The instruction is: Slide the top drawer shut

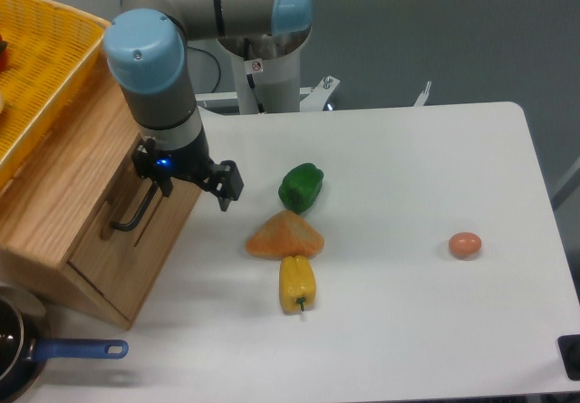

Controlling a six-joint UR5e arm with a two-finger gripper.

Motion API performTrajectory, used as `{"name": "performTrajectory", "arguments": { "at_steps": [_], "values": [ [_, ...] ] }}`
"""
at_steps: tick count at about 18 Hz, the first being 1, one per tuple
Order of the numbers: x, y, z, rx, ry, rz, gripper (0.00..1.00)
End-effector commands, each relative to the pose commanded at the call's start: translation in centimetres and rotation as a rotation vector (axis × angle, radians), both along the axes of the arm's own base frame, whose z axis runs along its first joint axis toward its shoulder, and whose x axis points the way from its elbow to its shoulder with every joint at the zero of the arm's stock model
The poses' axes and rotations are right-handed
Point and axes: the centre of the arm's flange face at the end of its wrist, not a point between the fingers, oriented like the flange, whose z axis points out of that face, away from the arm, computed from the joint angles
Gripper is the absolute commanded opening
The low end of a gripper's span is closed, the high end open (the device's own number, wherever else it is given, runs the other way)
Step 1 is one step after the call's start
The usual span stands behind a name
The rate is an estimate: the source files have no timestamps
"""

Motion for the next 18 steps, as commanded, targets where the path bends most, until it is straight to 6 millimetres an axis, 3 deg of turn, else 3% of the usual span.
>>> {"name": "performTrajectory", "arguments": {
  "at_steps": [9, 12, 18],
  "values": [
    [-10.3, -6.4, -0.1, -0.041, 0.024, -0.189, 1.0],
    [-14.0, -10.0, 0.3, -0.061, 0.031, -0.289, 1.0],
    [-20.7, -19.1, 1.3, -0.102, 0.021, -0.448, 1.0]
  ]
}}
